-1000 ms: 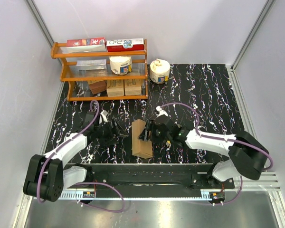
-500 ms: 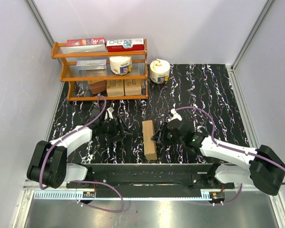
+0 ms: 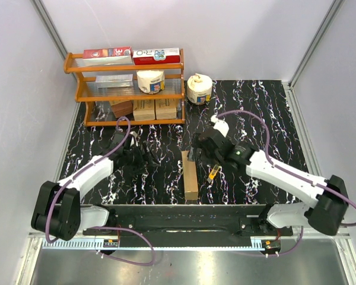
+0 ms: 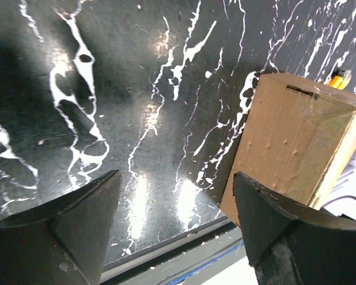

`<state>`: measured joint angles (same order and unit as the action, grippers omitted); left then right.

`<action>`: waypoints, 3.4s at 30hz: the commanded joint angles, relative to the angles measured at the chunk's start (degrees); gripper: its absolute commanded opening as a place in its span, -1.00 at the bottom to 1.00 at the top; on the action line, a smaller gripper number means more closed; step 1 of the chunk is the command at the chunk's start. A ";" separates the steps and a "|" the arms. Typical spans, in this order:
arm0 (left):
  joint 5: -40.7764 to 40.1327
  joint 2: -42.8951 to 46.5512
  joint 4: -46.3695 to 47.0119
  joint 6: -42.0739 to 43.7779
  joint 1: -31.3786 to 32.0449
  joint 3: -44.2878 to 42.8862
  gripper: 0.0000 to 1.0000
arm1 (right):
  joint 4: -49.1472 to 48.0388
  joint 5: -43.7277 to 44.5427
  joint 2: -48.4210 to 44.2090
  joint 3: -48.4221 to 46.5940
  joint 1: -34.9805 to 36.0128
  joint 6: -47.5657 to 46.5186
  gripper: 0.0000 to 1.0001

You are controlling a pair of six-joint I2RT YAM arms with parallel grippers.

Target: Unpack the express box

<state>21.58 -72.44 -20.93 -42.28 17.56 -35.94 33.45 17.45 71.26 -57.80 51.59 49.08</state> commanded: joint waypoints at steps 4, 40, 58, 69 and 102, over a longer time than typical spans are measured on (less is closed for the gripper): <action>-11.03 6.43 -5.52 2.38 0.10 -3.17 0.65 | 12.58 5.13 14.50 -13.91 4.12 -4.08 0.99; -15.52 11.10 -13.08 4.75 -2.89 -4.40 0.72 | -22.10 -34.14 31.81 -16.11 -1.76 -6.98 -0.05; -16.31 8.37 -13.44 5.01 -2.97 -6.24 0.72 | -22.57 -28.74 31.40 -8.55 -6.68 -9.87 1.00; -17.63 11.45 -12.92 8.70 -2.97 -7.91 0.98 | -0.34 -4.12 17.34 -9.96 -6.77 -6.20 0.98; 0.04 18.48 1.77 2.73 2.65 -6.94 0.86 | 4.95 -3.65 28.04 -5.74 -20.57 -0.22 0.05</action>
<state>19.99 -55.16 -22.55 -39.44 20.18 -42.28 40.07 13.85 95.44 -61.23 31.27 47.33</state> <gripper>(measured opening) 0.929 0.544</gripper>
